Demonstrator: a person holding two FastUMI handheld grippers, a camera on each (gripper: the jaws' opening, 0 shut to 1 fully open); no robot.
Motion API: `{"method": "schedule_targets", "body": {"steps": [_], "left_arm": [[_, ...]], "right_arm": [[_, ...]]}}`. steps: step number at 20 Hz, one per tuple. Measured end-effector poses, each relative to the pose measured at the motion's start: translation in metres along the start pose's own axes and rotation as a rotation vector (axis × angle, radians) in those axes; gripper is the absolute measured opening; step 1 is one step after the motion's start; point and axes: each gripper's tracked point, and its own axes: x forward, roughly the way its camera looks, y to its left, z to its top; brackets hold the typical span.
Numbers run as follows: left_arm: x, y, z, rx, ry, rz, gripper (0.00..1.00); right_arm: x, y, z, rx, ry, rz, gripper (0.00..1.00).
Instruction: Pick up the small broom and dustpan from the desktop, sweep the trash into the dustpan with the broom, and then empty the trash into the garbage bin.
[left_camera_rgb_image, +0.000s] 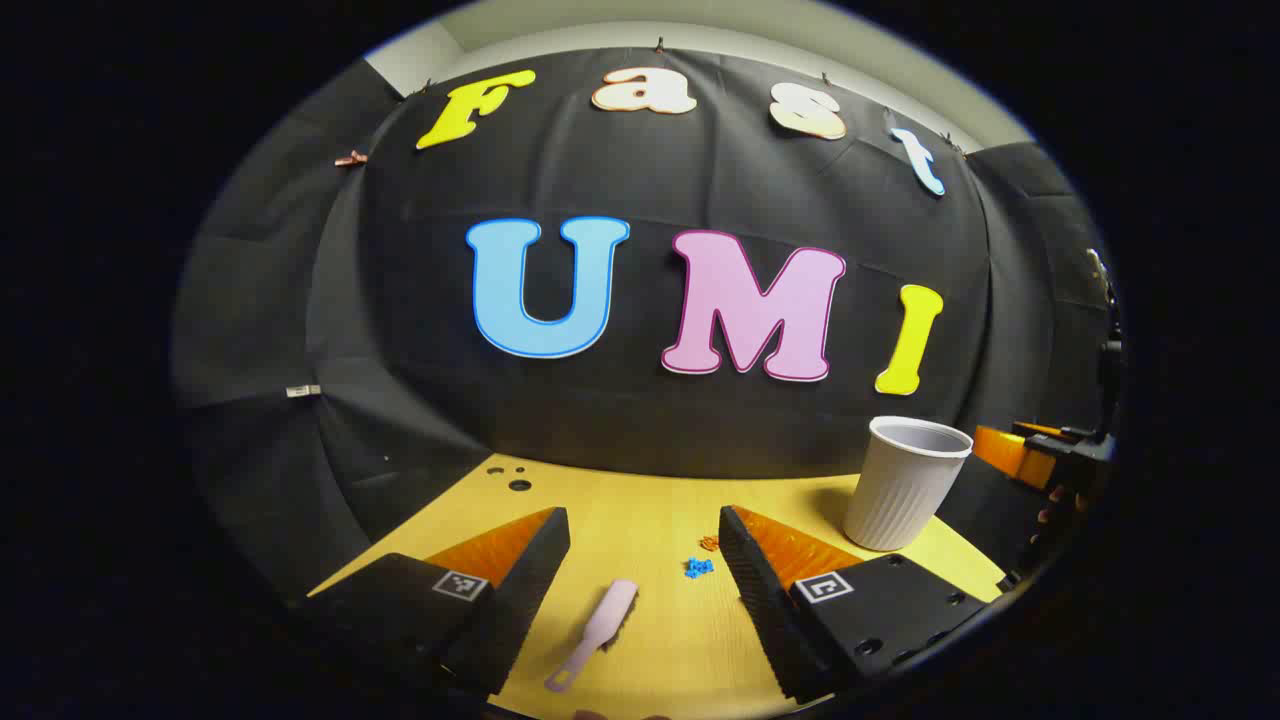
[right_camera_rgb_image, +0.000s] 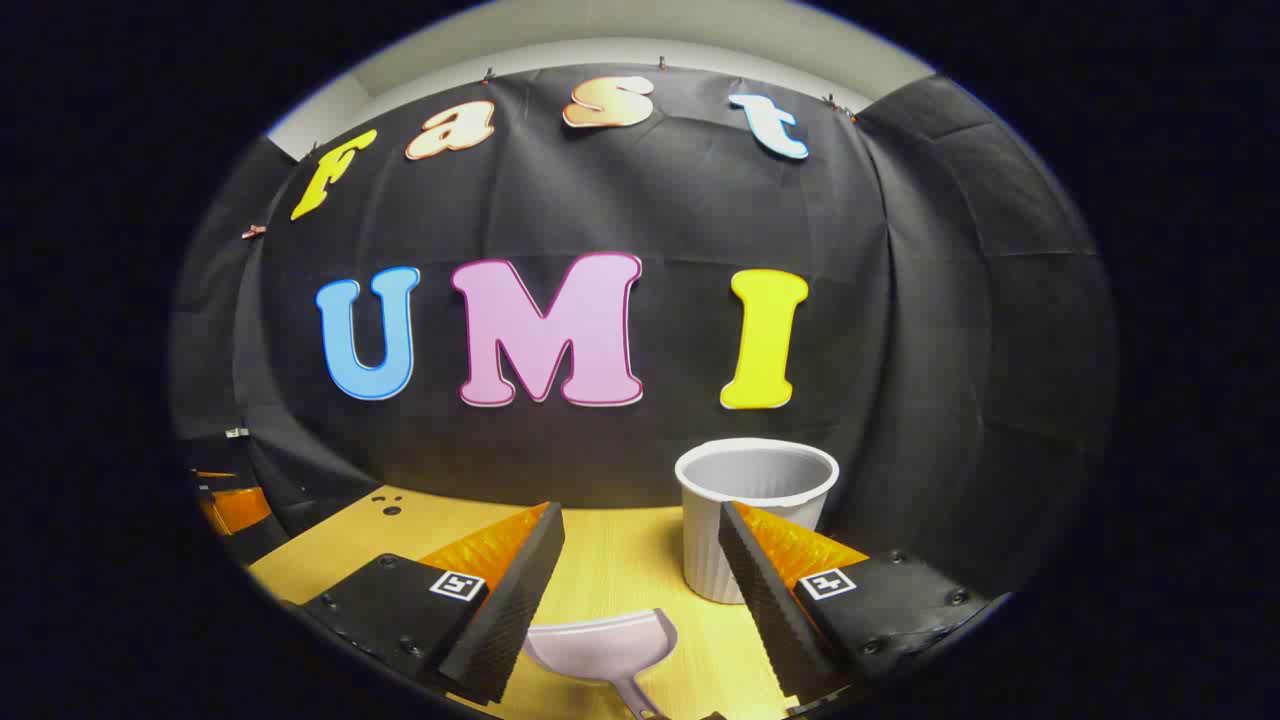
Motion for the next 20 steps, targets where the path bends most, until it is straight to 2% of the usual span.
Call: {"method": "schedule_targets", "body": {"steps": [4, 8, 12, 16, 20], "left_arm": [[0.024, 0.003, -0.011, -0.028, 0.059, 0.011, 0.95], [0.036, 0.014, -0.019, -0.001, 0.085, 0.004, 0.95], [0.044, 0.027, -0.031, 0.008, 0.114, -0.056, 0.96], [0.047, 0.042, -0.040, -0.007, 0.134, -0.083, 0.96], [0.042, 0.057, -0.054, -0.009, 0.163, -0.067, 0.95]], "right_arm": [[0.010, -0.006, -0.024, 0.035, 0.065, -0.004, 0.98], [0.009, -0.006, -0.051, 0.049, 0.156, -0.038, 0.99], [-0.001, 0.012, -0.062, 0.017, 0.207, -0.049, 0.99], [-0.008, 0.031, -0.078, -0.011, 0.256, -0.034, 0.99], [-0.012, 0.049, -0.096, -0.035, 0.309, 0.014, 1.00]]}}
